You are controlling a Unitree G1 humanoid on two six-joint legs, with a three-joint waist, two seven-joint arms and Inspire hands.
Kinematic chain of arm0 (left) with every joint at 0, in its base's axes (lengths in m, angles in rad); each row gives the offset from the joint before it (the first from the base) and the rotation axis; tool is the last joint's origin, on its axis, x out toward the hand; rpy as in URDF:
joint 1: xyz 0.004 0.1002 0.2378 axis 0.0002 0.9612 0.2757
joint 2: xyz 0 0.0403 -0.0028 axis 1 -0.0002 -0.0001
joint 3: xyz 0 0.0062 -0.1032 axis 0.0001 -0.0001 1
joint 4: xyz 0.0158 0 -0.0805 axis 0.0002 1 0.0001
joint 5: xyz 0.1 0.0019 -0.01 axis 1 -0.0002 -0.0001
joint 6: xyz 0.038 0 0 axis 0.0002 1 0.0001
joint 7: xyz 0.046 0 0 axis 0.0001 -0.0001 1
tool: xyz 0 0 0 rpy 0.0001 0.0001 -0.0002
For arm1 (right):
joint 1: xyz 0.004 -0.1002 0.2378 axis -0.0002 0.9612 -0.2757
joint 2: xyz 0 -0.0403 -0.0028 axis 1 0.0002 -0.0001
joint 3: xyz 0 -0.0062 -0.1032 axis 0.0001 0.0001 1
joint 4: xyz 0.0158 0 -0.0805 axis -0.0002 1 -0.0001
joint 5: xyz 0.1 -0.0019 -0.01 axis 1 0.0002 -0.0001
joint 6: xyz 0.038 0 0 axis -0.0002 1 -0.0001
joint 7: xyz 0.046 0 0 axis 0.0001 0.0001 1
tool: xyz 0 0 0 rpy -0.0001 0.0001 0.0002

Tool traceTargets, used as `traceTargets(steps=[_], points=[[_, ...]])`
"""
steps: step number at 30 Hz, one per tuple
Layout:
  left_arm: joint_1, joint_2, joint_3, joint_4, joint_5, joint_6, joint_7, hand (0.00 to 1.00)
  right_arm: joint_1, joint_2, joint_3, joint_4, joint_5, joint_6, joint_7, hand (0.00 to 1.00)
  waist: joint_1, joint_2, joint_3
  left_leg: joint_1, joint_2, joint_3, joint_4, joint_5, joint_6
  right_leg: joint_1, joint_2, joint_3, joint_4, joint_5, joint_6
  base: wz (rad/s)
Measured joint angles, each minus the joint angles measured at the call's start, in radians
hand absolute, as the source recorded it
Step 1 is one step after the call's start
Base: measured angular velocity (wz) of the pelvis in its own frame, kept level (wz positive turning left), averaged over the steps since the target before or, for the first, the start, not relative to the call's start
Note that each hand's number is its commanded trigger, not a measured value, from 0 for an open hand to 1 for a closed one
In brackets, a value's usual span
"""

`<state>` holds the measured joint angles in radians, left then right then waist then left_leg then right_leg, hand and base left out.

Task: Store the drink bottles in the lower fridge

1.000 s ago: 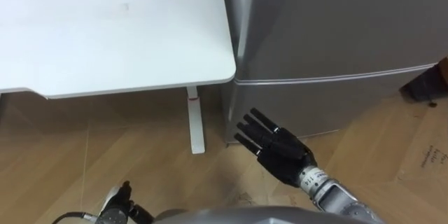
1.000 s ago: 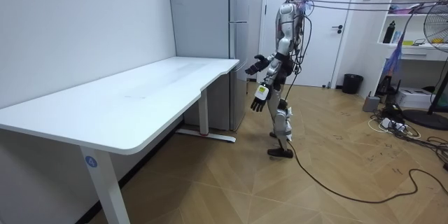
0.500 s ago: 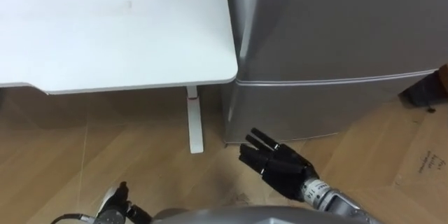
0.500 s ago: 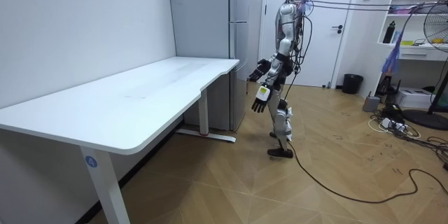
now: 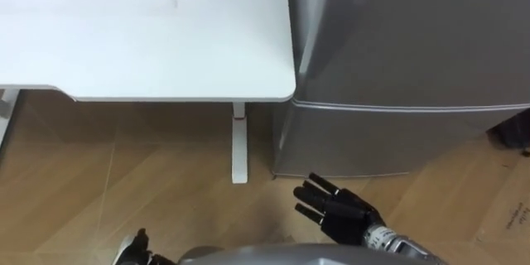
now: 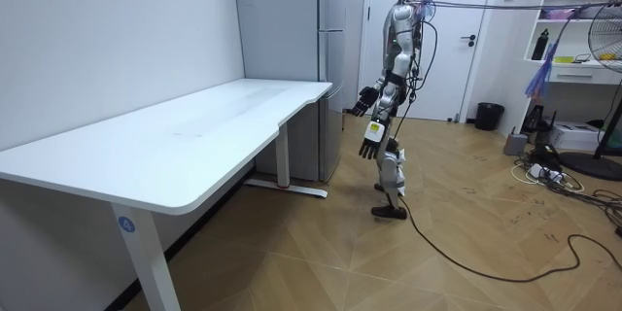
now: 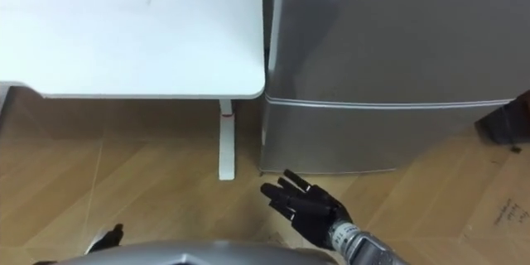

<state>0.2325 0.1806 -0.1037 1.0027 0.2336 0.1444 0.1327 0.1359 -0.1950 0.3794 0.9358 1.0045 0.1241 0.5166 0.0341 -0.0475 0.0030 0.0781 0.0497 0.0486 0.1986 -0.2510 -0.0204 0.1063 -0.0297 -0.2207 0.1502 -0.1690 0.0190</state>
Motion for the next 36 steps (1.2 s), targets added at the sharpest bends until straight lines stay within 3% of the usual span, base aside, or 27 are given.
traceTargets(steps=[5, 11, 19, 24, 28, 36], points=[[0.019, -0.003, 0.003, 0.0, 0.002, 0.022, -0.018, 0.0, -0.015, 0.0, -0.024, 0.051, -0.055, 0.0, 0.0, 0.0, 0.001, 0.001, -0.0003, -0.012, -0.003, -0.017, 0.007, 0.0, 0.0, 0.0, -0.002, -0.014, 0.0, 0.0, 0.0, 0.11], [0.027, -0.005, 0.006, 0.008, 0.004, 0.025, -0.037, 0.0, -0.069, 0.006, -0.08, 0.192, -0.128, 0.0, 0.0, 0.0, -0.001, 0.0, -0.0007, -0.014, -0.006, -0.043, 0.009, 0.004, -0.001, 0.009, -0.004, -0.032, -0.001, 0.0, 0.0, 0.12], [0.026, -0.012, 0.063, 0.007, 0.055, 0.032, -0.057, 0.0, -0.062, 0.007, -0.169, 0.302, -0.093, 0.0, -0.024, 0.0, 0.0, 0.002, -0.0013, -0.014, -0.009, -0.049, 0.013, 0.004, -0.001, 0.02, -0.003, -0.028, -0.015, 0.0, 0.0, 0.03], [0.012, -0.01, 0.127, 0.004, 0.065, 0.027, -0.028, 0.0, -0.039, 0.005, -0.271, 0.376, -0.09, 0.003, -0.089, 0.0, -0.014, 0.001, -0.0029, -0.014, -0.009, -0.052, 0.016, 0.004, -0.001, 0.023, -0.003, -0.026, -0.014, 0.0, 0.0, 0.01], [0.006, -0.009, 0.142, 0.005, 0.065, 0.027, -0.026, 0.0, -0.008, 0.004, -0.298, 0.407, -0.098, 0.009, -0.135, 0.0, -0.022, 0.0, -0.0027, -0.011, -0.009, -0.047, 0.016, 0.004, -0.001, 0.023, -0.003, -0.022, -0.014, 0.0, 0.0, -0.04], [-0.004, -0.011, 0.144, 0.012, 0.064, 0.025, -0.027, 0.0, -0.013, 0.005, -0.364, 0.425, -0.322, 0.008, -0.216, 0.0, -0.042, 0.001, -0.0016, 0.002, -0.007, -0.026, 0.016, 0.004, -0.001, 0.024, -0.002, -0.001, -0.007, 0.0, 0.0, -0.08]])
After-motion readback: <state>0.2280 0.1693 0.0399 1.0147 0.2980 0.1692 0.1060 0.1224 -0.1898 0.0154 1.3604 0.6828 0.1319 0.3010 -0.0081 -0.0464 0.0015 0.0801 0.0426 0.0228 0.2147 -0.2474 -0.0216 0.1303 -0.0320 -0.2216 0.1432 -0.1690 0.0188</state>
